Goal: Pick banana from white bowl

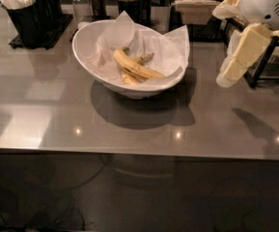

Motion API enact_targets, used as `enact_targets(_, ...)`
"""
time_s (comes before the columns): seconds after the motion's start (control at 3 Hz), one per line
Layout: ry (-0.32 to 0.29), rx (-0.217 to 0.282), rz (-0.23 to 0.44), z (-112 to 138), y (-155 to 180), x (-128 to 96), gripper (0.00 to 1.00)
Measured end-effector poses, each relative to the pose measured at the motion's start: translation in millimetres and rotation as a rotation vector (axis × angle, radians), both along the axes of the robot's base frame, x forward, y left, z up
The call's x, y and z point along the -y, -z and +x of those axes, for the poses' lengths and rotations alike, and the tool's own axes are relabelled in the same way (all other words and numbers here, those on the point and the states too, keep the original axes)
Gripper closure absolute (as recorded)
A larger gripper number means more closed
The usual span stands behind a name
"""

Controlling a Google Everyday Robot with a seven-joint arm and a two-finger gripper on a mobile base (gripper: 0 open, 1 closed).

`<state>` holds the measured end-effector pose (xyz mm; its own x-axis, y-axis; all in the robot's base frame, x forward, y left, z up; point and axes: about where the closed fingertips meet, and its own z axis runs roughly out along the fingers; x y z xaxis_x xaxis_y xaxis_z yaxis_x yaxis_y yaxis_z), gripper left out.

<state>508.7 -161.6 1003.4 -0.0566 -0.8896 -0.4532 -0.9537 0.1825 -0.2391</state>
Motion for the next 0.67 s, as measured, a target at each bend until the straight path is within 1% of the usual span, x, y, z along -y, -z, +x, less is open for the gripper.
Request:
enact_targets(0.33,0.001,0.018,0.013,3.3,-7.2,-1.9,0.00)
enact_targets(0.67,0.010,0.018,0.040,7.0,-5.1,-5.1,0.00)
